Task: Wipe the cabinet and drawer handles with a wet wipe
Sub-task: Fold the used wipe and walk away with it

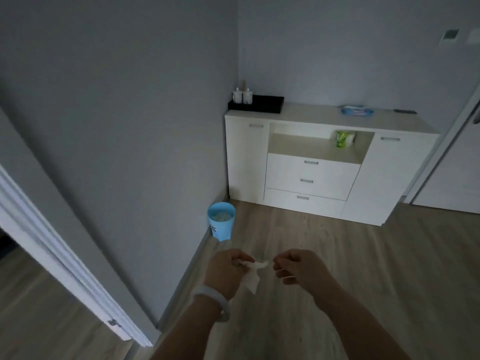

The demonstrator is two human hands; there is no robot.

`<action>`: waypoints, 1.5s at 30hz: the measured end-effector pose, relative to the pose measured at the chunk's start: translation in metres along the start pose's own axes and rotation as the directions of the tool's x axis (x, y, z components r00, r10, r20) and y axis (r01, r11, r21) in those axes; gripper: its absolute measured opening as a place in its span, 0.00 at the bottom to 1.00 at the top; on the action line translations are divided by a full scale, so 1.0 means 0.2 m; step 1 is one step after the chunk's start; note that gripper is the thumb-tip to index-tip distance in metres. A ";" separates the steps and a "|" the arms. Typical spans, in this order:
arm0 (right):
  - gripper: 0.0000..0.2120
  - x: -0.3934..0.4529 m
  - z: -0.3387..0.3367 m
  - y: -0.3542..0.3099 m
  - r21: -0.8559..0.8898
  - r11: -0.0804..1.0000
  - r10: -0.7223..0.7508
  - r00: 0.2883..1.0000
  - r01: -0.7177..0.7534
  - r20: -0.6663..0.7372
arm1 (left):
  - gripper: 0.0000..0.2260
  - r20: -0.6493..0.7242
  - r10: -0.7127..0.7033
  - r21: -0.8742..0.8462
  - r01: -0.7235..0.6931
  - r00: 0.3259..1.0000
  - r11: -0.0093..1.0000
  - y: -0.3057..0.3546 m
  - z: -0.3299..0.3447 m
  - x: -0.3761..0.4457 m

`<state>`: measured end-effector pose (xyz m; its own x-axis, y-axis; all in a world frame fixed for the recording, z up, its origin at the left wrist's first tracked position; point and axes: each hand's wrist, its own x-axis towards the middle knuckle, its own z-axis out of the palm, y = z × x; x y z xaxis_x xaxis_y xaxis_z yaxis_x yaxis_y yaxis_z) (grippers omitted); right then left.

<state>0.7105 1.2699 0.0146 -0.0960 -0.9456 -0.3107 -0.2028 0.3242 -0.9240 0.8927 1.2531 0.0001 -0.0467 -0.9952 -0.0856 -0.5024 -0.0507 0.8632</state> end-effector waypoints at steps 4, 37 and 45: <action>0.06 0.45 -0.08 -0.07 0.010 0.999 0.036 0.999 -0.036 0.005 | 0.08 -0.011 0.001 0.066 0.000 1.000 0.998 0.03 0.09 0.45; 0.06 3.91 -0.02 -0.56 -0.578 0.816 0.183 0.941 0.017 0.285 | 0.11 -0.015 -0.487 0.210 0.479 0.873 0.852 -0.47 0.12 3.72; 0.07 4.30 0.35 -0.50 -0.684 0.720 0.264 0.865 0.118 0.426 | 0.12 0.037 -0.603 0.245 0.578 0.797 0.778 -0.78 0.13 4.12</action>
<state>0.7171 0.4230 -0.1756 0.2790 -0.7437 -0.6075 -0.8240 0.1395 -0.5491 0.9102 0.4438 -0.2184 0.2337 -0.7591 -0.6075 -0.6292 -0.5944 0.5007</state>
